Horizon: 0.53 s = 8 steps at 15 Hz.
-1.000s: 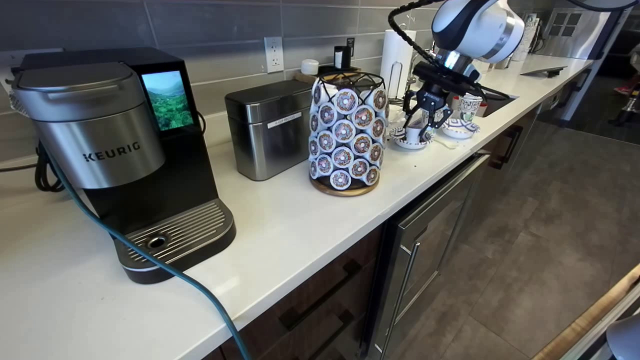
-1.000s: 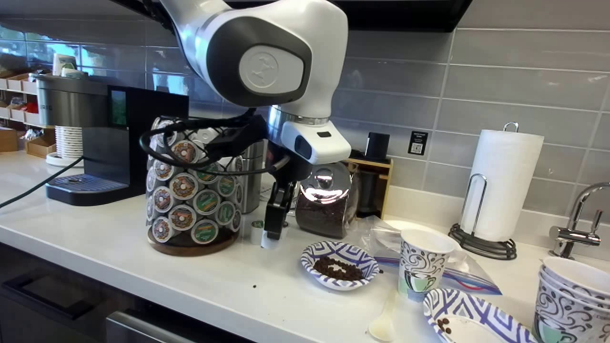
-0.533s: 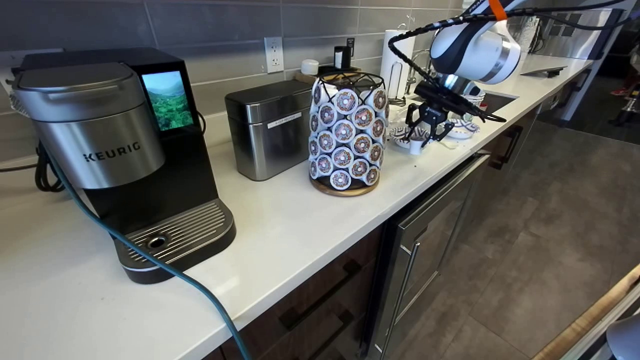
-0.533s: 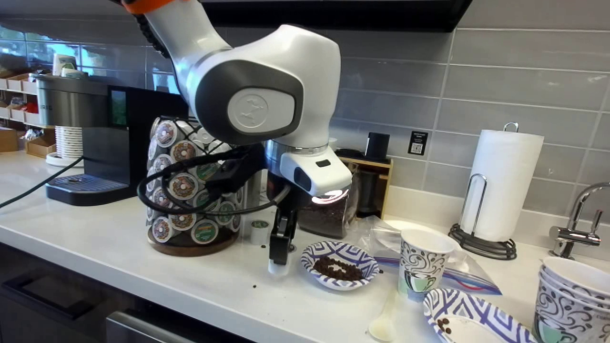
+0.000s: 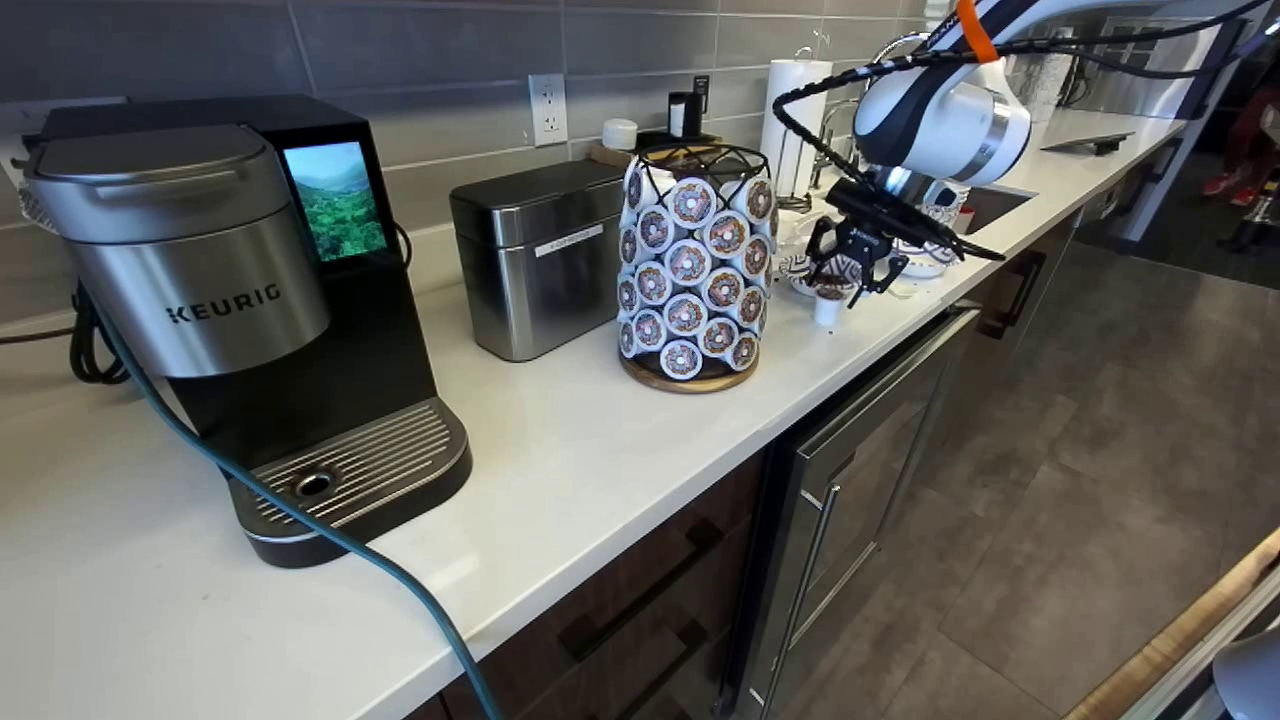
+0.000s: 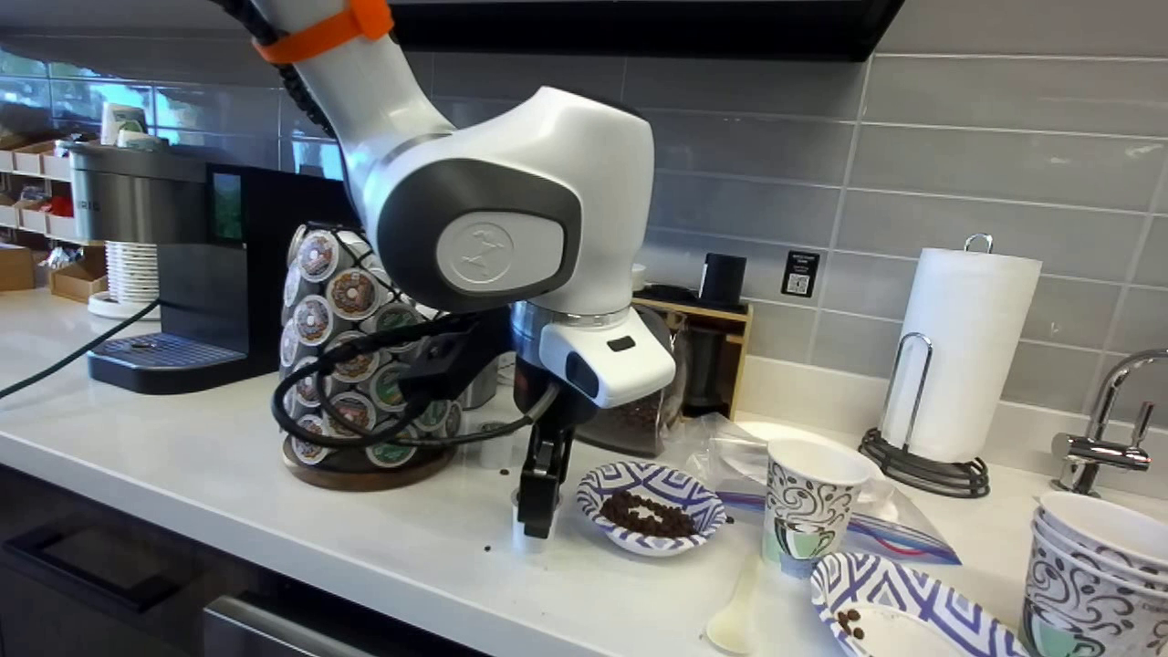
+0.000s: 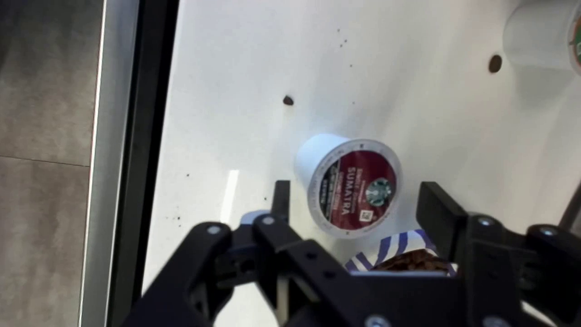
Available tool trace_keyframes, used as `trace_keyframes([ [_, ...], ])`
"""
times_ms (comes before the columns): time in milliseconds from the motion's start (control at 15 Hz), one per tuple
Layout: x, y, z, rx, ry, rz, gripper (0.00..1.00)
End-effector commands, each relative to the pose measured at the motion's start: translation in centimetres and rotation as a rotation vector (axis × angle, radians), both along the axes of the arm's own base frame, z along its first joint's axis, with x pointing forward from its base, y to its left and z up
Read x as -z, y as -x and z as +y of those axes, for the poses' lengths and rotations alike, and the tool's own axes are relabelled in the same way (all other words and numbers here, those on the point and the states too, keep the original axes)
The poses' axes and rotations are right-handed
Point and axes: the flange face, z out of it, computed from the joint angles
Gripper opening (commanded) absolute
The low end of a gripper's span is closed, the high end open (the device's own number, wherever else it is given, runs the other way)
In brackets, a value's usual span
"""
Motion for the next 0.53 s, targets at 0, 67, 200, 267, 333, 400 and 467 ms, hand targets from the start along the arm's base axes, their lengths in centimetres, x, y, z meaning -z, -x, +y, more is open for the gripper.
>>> trace_keyframes([
  [0,-0.3,-0.3,-0.1,-0.008,-0.009,-0.02,1.0],
  [67,-0.8,-0.4,0.0,-0.013,-0.006,-0.025,1.0],
  [200,-2.1,-0.4,0.2,-0.016,-0.016,-0.032,1.0],
  [267,-2.8,-0.5,0.4,-0.018,-0.026,-0.034,1.0],
  [333,-3.8,-0.6,0.8,-0.031,-0.049,-0.032,1.0],
  [400,-4.7,-0.8,1.1,-0.032,-0.067,-0.031,1.0],
  [467,-5.5,-1.0,1.5,-0.036,-0.085,-0.024,1.0],
])
